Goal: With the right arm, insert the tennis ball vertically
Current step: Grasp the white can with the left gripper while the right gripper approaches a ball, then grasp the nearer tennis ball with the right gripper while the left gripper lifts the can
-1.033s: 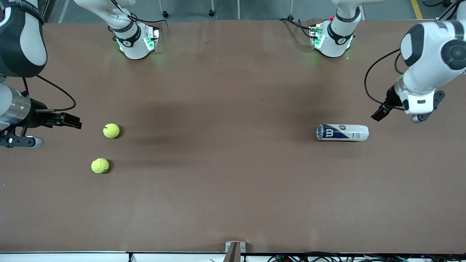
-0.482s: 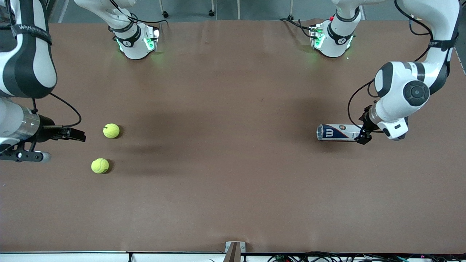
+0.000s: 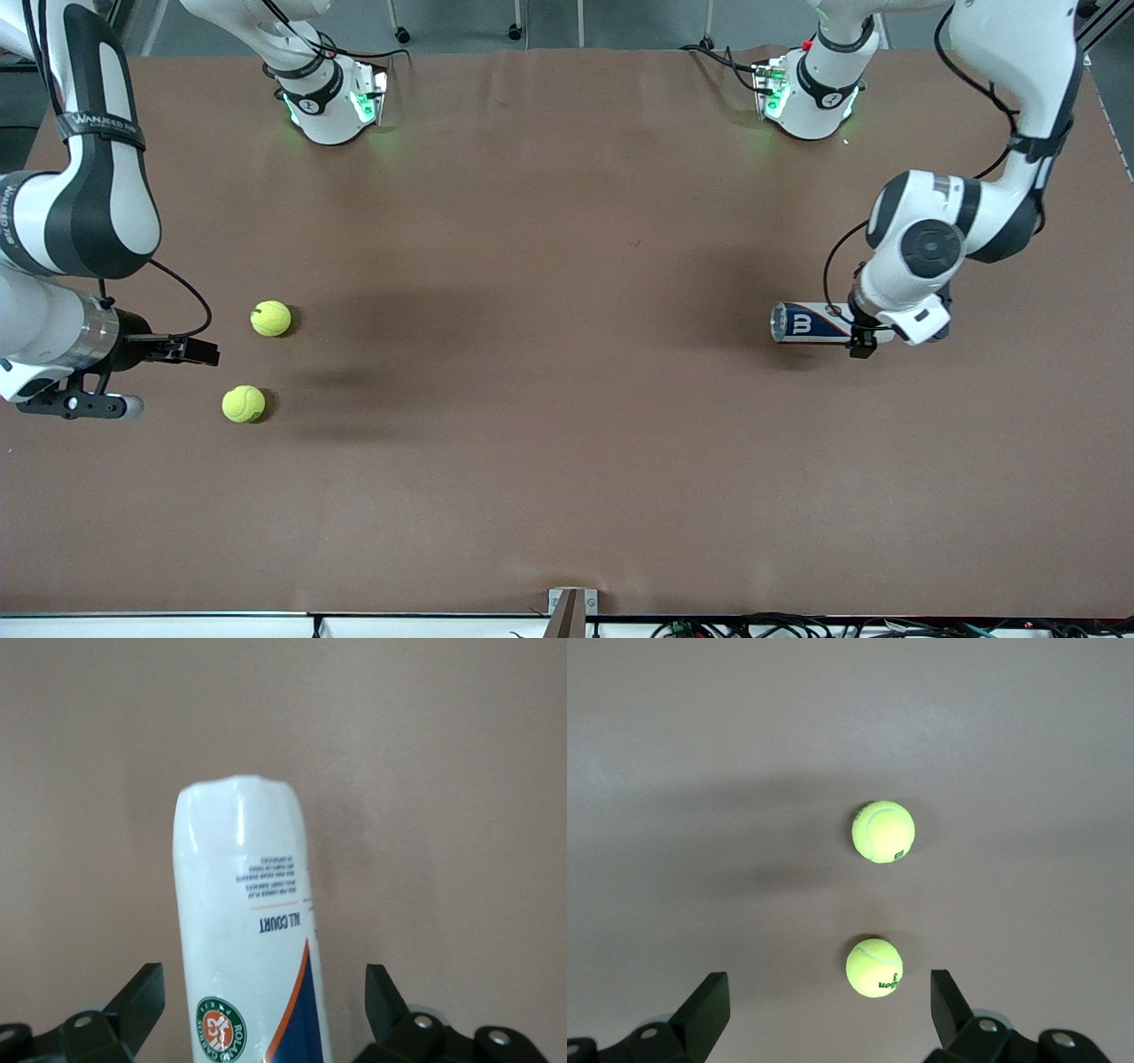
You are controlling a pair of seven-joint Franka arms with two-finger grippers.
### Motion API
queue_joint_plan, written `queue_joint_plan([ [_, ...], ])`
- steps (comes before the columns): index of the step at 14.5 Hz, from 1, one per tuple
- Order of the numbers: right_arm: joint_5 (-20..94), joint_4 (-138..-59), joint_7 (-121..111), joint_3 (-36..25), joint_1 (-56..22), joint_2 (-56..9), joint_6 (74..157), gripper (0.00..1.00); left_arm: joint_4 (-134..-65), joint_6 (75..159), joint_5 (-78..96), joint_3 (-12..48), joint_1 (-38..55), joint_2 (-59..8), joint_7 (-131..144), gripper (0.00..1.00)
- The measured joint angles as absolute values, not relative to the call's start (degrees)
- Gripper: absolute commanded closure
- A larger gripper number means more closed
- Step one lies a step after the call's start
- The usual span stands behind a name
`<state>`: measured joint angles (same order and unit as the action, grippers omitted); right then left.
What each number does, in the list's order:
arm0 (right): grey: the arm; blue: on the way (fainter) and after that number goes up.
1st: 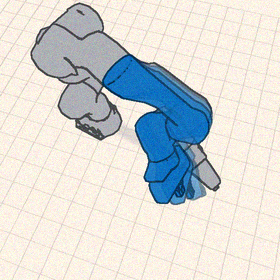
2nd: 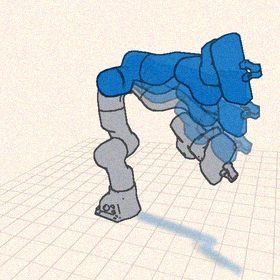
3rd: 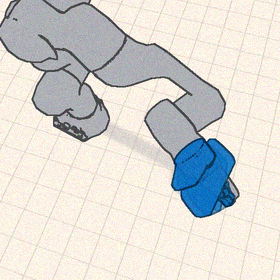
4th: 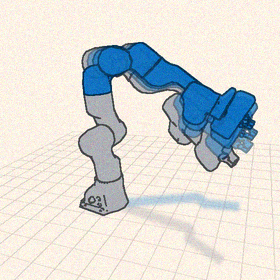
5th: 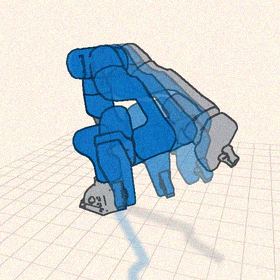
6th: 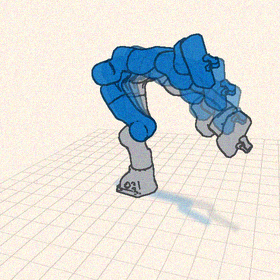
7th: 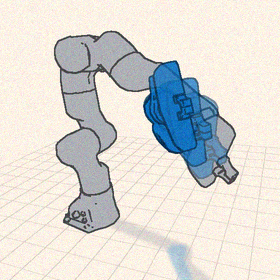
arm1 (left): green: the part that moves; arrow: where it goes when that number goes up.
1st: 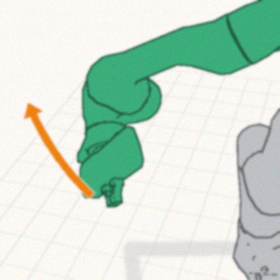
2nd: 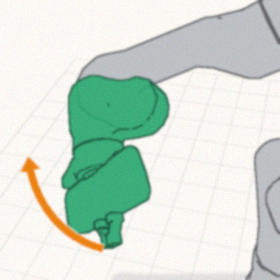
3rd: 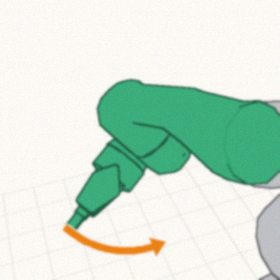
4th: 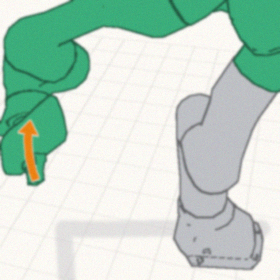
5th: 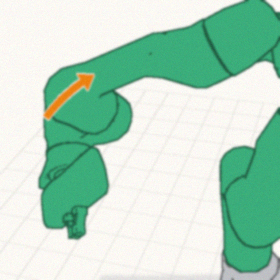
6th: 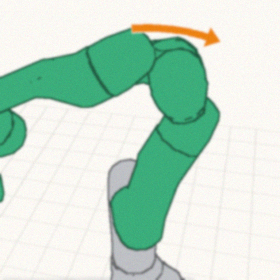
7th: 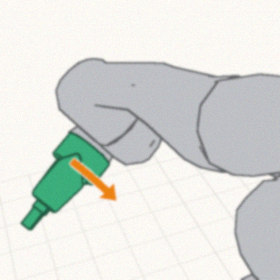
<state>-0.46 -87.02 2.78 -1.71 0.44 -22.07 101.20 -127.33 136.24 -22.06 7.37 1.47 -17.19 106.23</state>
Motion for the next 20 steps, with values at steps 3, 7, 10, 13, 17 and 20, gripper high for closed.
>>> queue_joint_plan([
  [3, -0.5, -88.3, 2.5, -1.8, 1.3, -24.1, 101.4, 0.00, -127.1, 136.3, -27.8, 7.4, 2.5, -20.7, 113.0, 0.00],
  [7, -0.5, -93.0, -0.9, -1.8, 1.4, -25.2, 105.8, 0.00, -126.7, 136.3, -29.5, 7.4, 2.9, -22.5, 114.0, 0.01],
  [10, -0.5, -97.5, -3.9, -1.9, 2.6, -25.3, 111.3, 0.00, -126.6, 136.6, -30.0, 7.4, 3.0, -23.0, 114.1, 0.12],
  [13, -0.5, -99.8, -5.0, -1.9, 4.2, -25.9, 115.0, 0.00, -126.5, 136.9, -30.1, 7.4, 3.0, -23.1, 114.1, 0.21],
  [17, -0.4, -99.9, -5.2, -1.8, 4.9, -27.8, 119.8, 0.00, -126.4, 136.9, -30.1, 7.5, 3.0, -23.1, 114.1, 0.31],
  [20, -0.4, -98.7, -5.2, -1.8, 4.9, -31.7, 122.7, 0.00, -126.2, 136.8, -30.1, 7.5, 3.0, -23.0, 114.1, 0.31],
])
